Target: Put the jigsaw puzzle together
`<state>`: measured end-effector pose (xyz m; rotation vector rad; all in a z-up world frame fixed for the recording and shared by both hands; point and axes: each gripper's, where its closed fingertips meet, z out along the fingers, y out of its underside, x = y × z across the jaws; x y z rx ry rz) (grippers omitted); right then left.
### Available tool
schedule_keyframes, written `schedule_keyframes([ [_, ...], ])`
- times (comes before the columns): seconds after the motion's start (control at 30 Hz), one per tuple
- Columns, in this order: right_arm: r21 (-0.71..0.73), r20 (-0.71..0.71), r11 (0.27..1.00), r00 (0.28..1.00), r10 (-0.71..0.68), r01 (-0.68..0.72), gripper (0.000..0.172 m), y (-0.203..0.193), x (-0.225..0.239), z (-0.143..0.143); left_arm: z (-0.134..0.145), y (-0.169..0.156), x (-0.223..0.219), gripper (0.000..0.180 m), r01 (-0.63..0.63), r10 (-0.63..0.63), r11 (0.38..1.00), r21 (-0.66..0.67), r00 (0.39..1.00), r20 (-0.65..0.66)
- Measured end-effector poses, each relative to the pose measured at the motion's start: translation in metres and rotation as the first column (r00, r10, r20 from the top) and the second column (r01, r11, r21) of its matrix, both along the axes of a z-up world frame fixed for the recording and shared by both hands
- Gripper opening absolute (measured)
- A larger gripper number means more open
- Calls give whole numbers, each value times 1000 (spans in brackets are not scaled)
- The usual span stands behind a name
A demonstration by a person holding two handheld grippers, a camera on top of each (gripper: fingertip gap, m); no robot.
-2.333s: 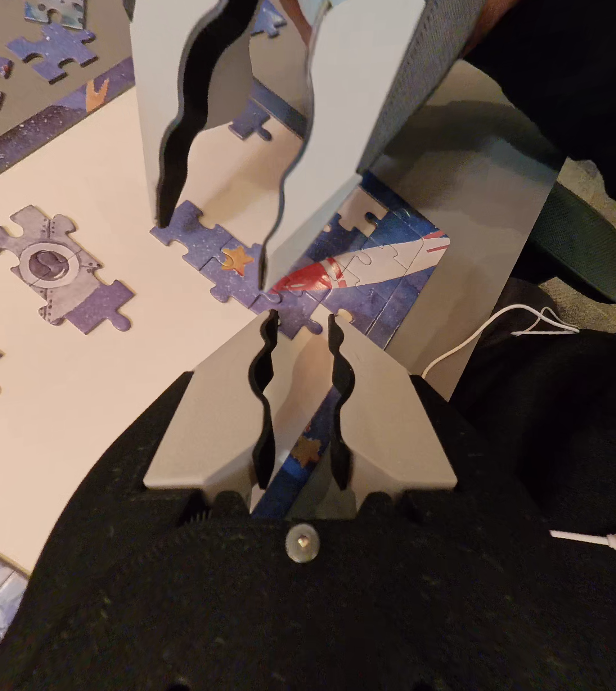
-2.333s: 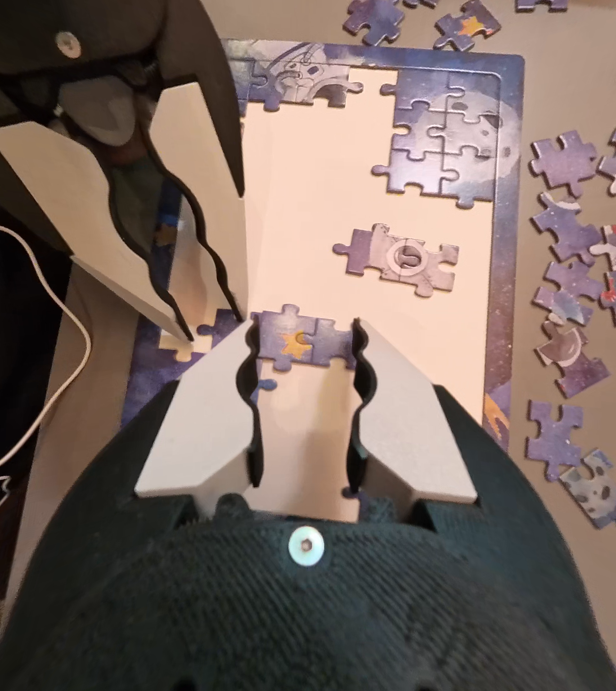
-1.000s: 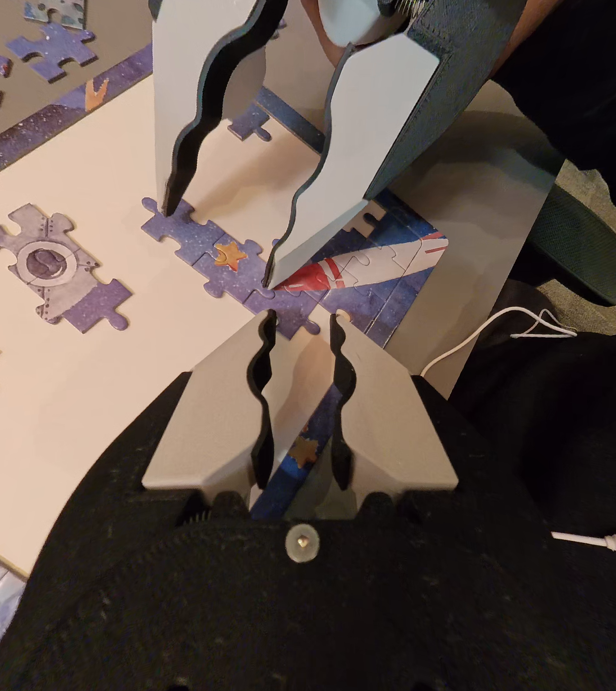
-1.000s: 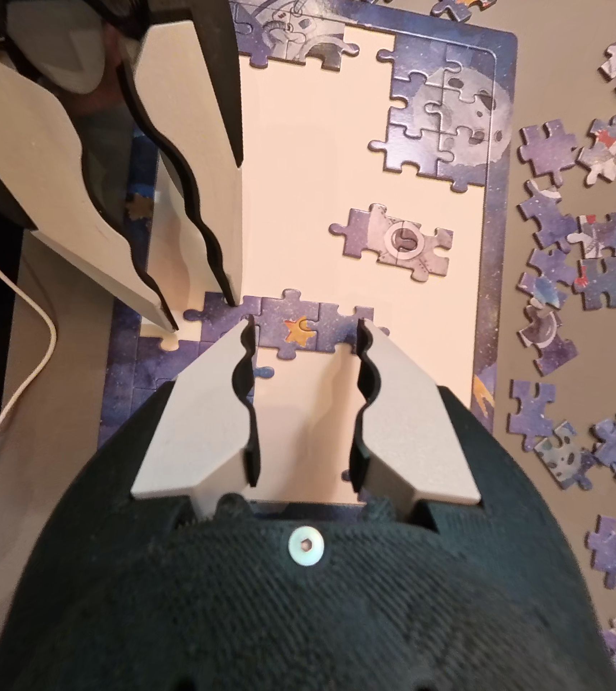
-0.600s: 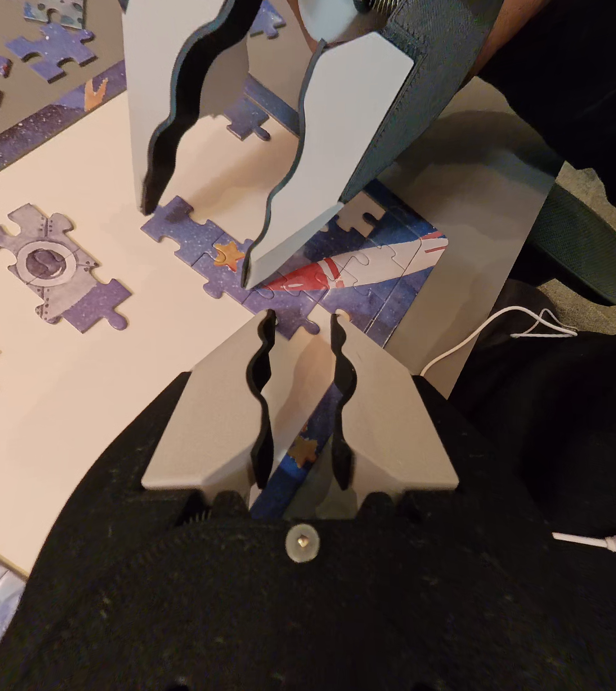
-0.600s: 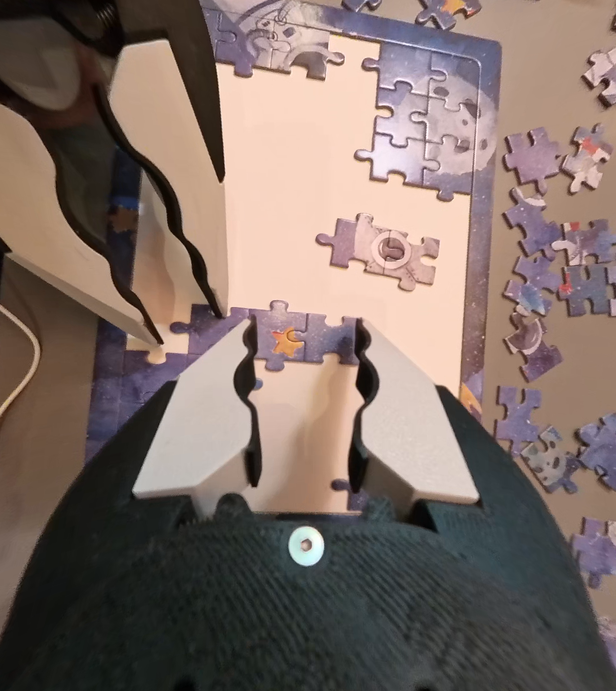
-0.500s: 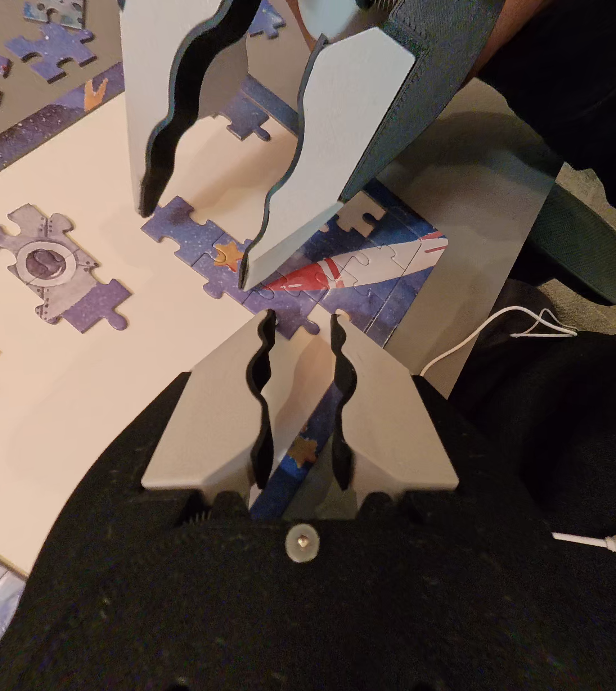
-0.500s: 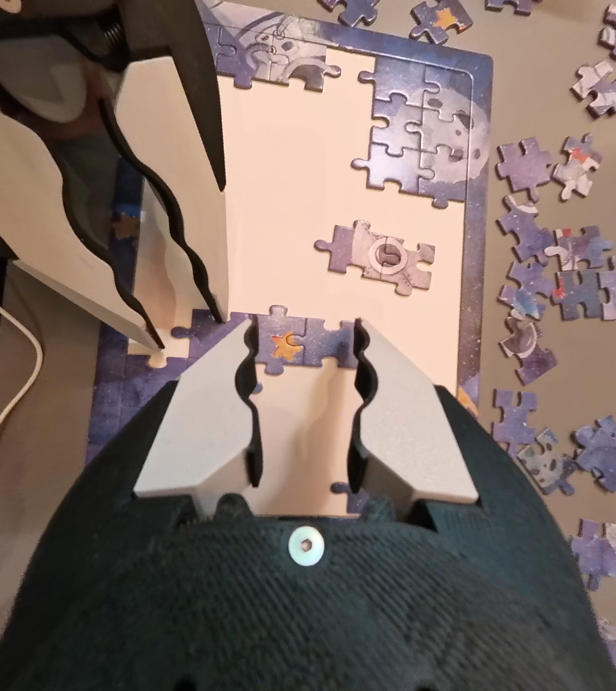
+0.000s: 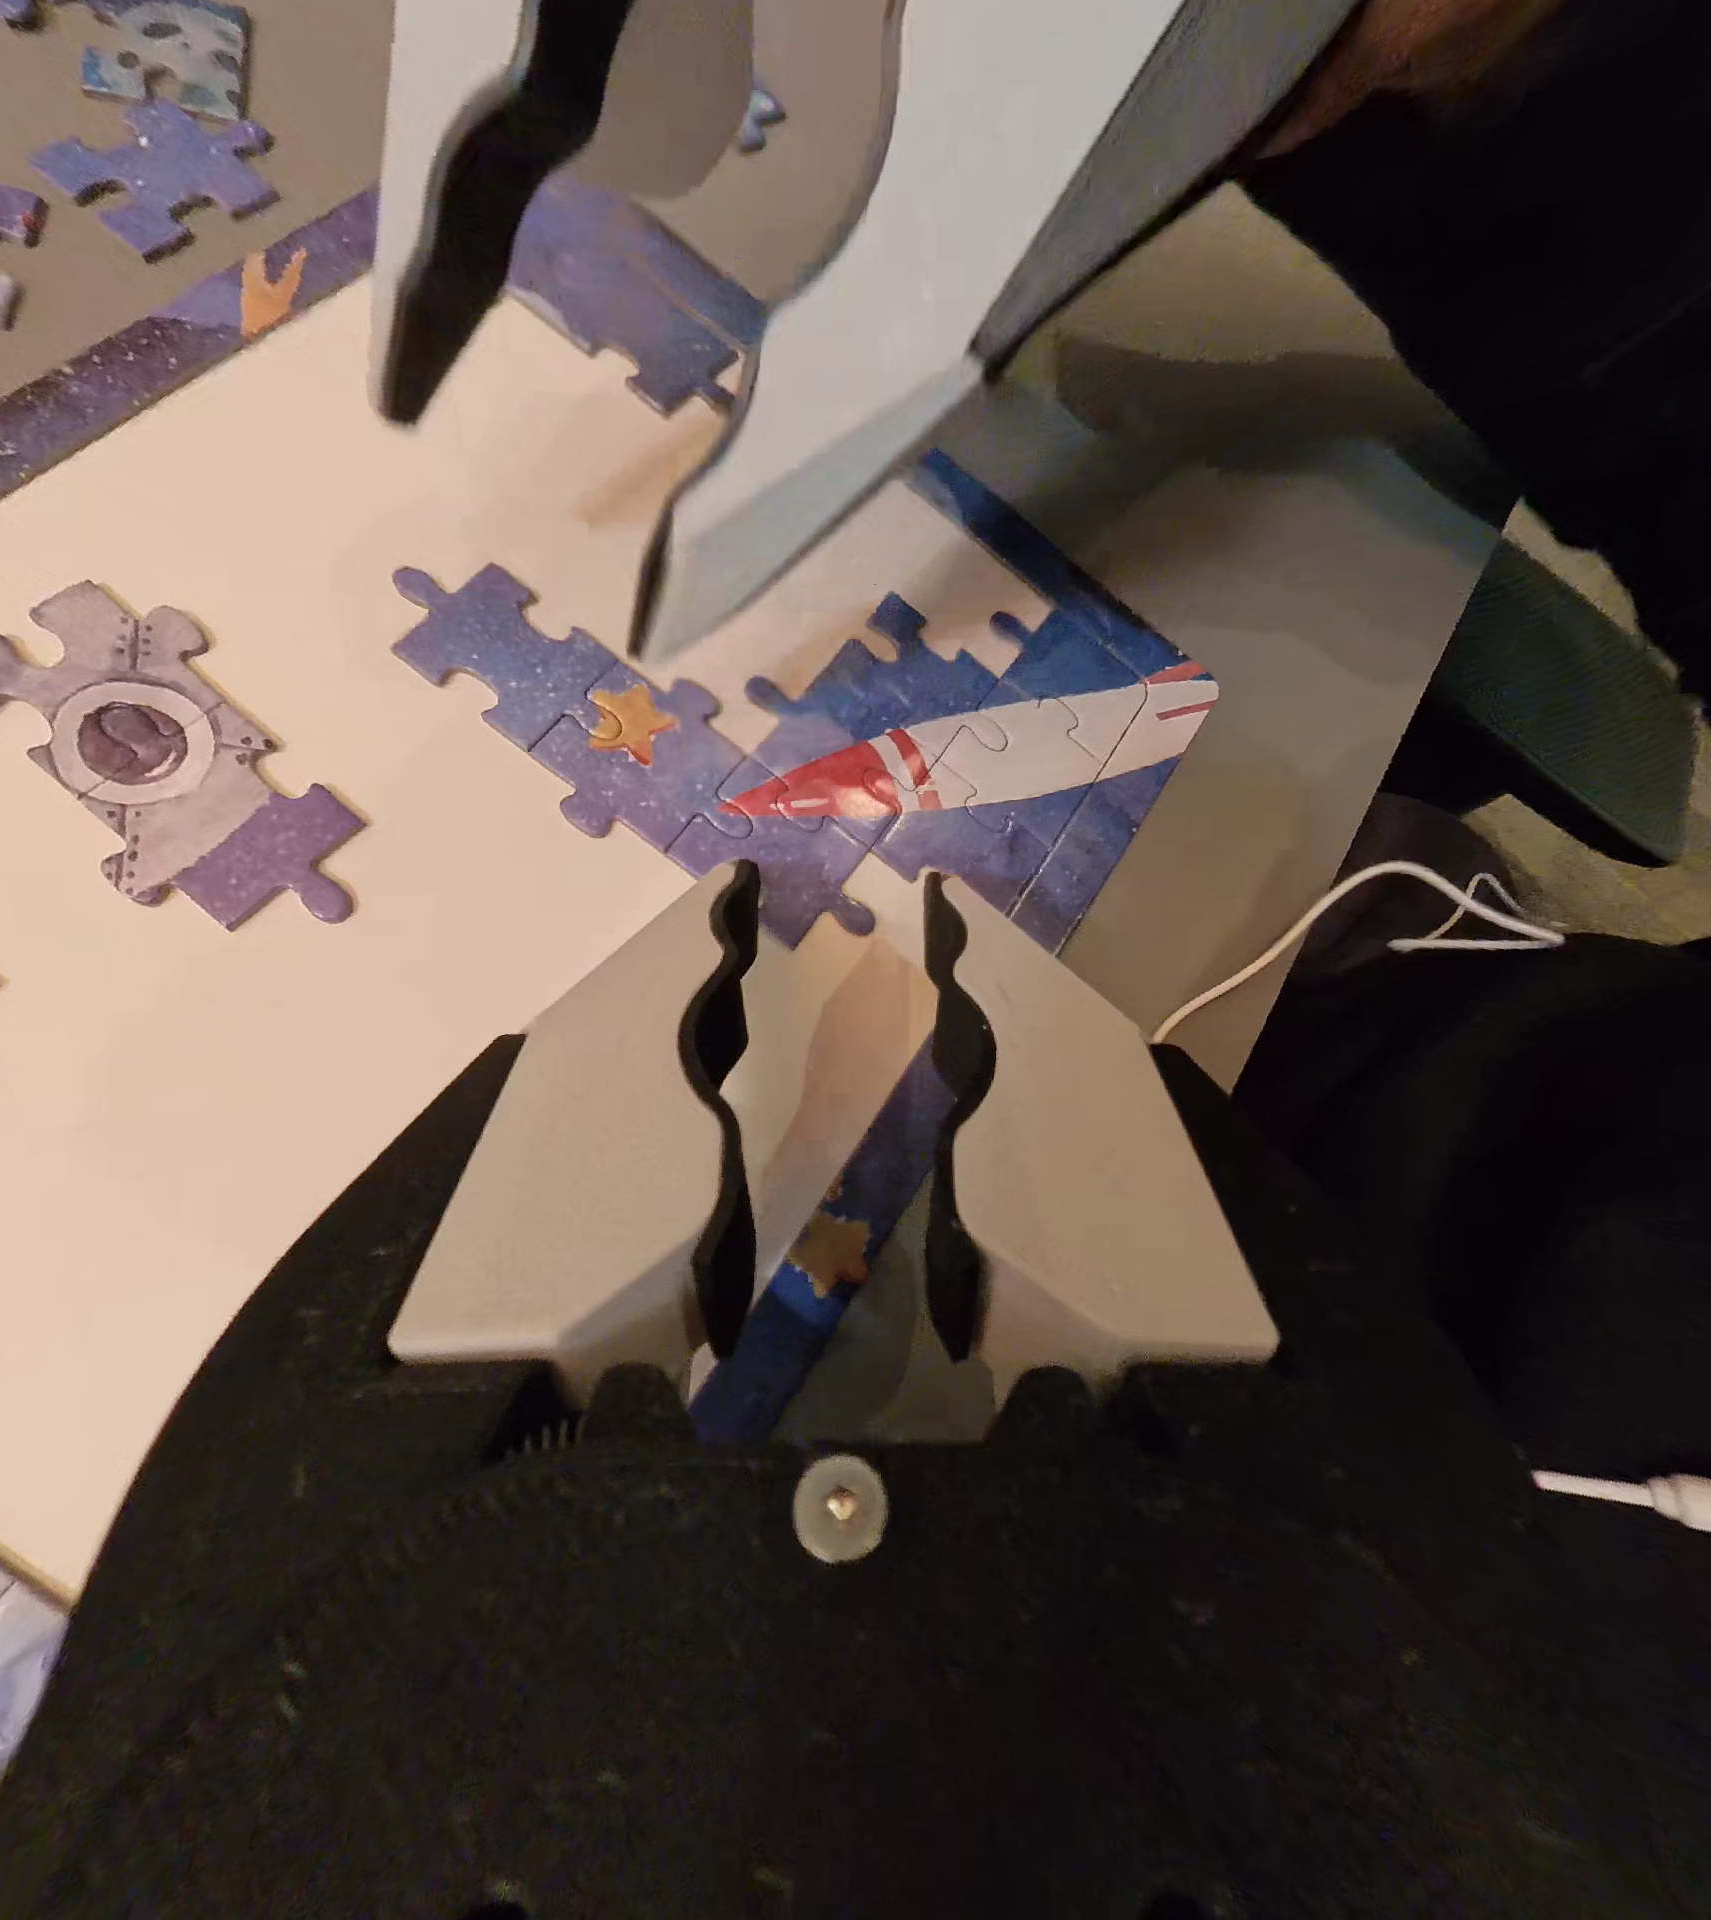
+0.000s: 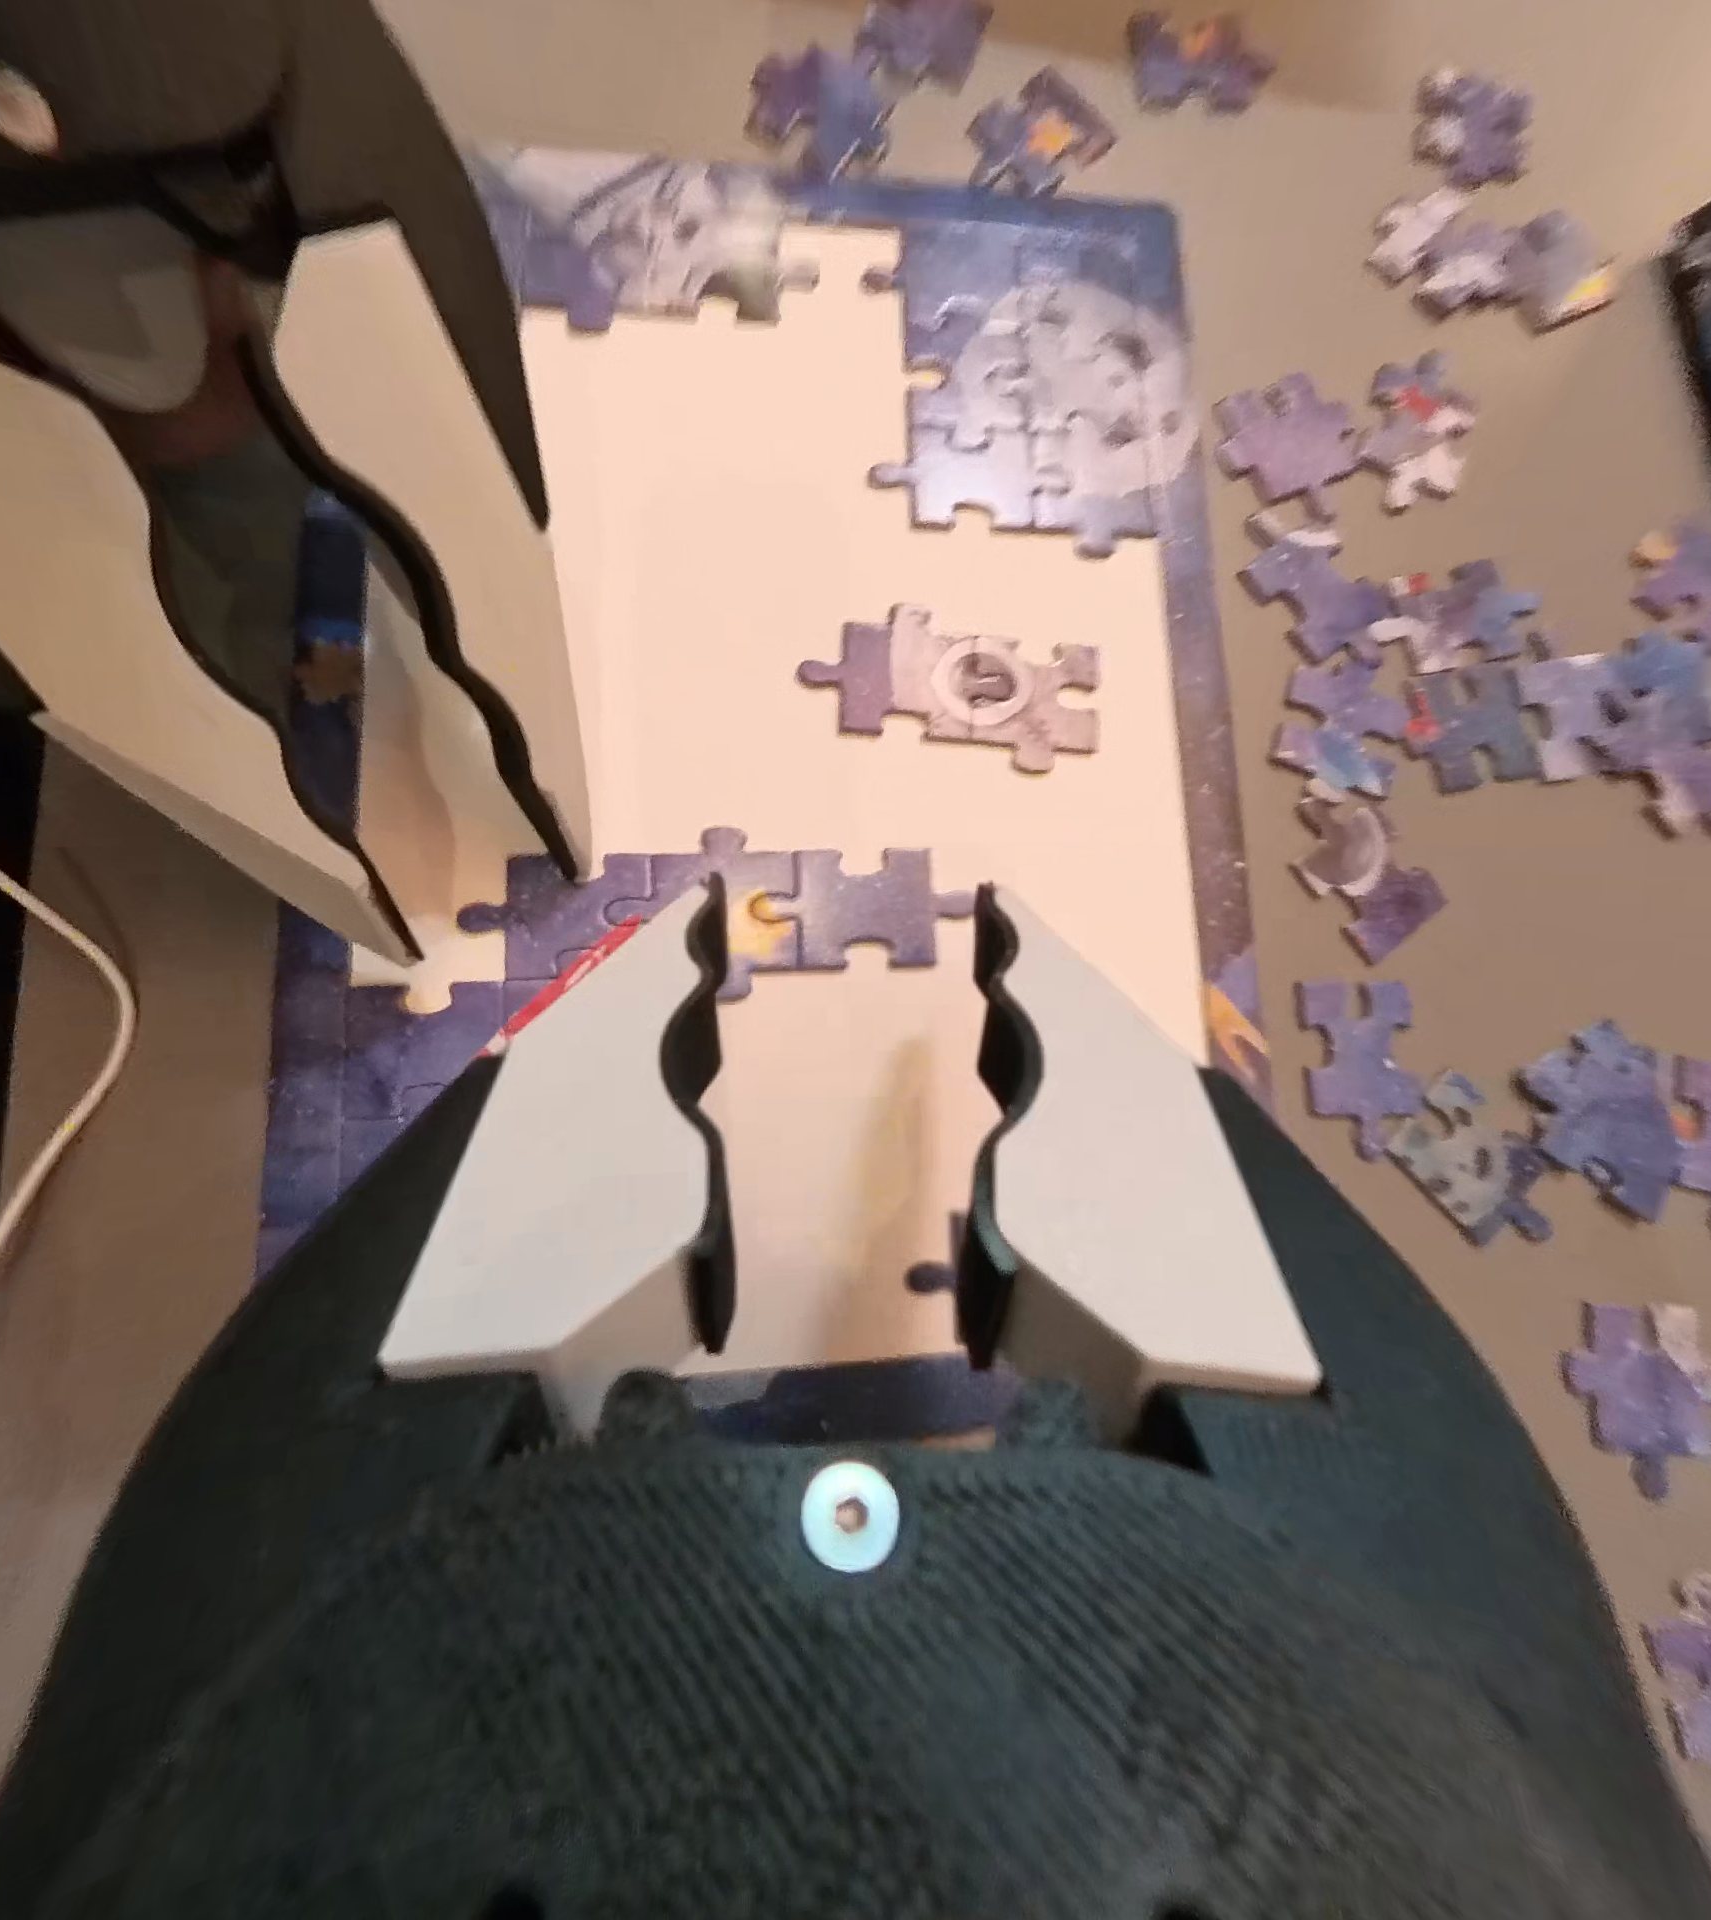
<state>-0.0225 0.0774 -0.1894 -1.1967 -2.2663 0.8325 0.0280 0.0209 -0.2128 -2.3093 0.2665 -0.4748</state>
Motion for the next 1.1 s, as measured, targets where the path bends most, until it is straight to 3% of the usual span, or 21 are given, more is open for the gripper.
schedule_keyframes([
  [0.1,-83,-140,989,982,-131,120,43,24,-2,25,14,3,-9,31,-48,45,998,52,998,50],
  [0.23,-138,-264,945,908,-325,297,34,66,9,31,29,6,-43,31,-141,136,983,117,989,52],
  [0.33,-231,-335,894,831,-444,385,9,88,19,33,38,10,-72,30,-193,188,966,173,981,44],
  [0.5,-201,-383,899,814,-437,388,0,87,27,46,62,35,-100,10,-158,171,939,305,985,-16],
  [0.7,-201,-328,898,837,-439,392,0,72,34,29,70,67,-105,0,3,123,941,338,929,-350],
  [0.87,-214,-379,857,769,-515,468,0,91,48,35,101,95,-131,0,-3,177,901,433,914,-364],
  [1.0,-272,-377,799,705,-601,536,0,116,58,38,100,105,-185,0,-84,253,903,422,896,-364],
  [1.1,-413,-364,833,772,-521,368,0,100,49,57,88,106,-218,0,-112,278,908,404,883,-378],
])
